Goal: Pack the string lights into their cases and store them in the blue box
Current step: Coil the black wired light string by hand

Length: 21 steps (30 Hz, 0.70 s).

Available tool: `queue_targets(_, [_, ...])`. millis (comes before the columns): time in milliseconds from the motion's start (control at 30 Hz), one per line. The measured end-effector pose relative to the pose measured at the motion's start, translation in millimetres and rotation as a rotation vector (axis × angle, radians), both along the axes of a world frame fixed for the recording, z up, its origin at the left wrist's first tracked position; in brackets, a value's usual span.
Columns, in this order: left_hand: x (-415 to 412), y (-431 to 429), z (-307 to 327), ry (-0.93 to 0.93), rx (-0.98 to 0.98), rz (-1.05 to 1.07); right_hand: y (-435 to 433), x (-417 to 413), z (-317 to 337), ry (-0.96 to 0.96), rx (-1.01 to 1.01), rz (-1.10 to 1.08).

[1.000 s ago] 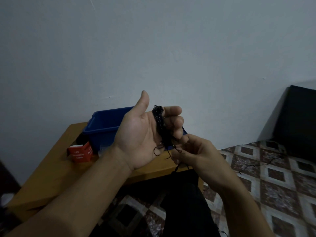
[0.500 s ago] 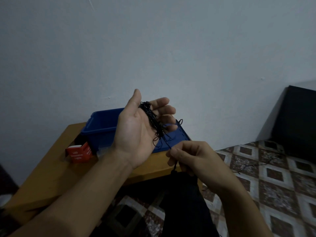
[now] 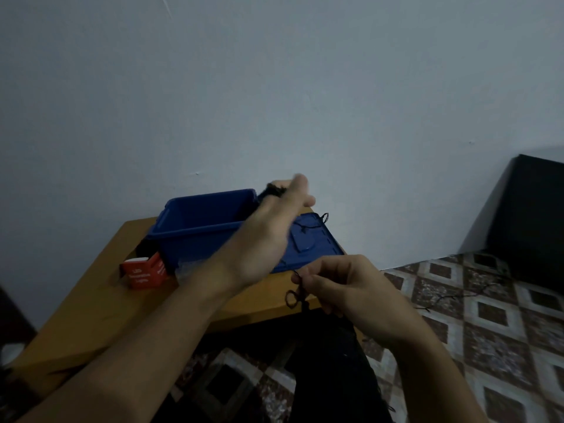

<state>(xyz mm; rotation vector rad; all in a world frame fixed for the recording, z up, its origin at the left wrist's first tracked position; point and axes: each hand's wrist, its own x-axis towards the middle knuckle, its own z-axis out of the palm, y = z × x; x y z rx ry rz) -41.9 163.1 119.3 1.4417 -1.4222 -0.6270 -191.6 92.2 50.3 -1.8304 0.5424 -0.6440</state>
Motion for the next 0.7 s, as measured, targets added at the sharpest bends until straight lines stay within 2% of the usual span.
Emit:
queue_targets(67, [0, 0, 0, -0.226, 0.127, 0.042, -1, 0, 0, -0.025, -0.01, -0.012])
queue_targets(100, [0, 0, -1, -0.279, 0.19, 0.042, -2, -1, 0, -0.03, -0.021, -0.01])
queue_targets(300, [14, -6, -8, -0.261, 0.431, 0.055, -5, -2, -1, -0.043, -0.039, -0.021])
queue_targets(467, [17, -2, -8, -0.462, 0.727, -0.113, -6, -1, -4, -0.086, -0.013, -0.029])
queue_targets(567, [20, -1, -8, -0.448, 0.752, -0.113, -7, 0, -5, -0.122, -0.002, -0.062])
queue_targets(700, [28, -2, -6, -0.418, 0.656, -0.03, -8, 2, -7, -0.139, -0.002, -0.072])
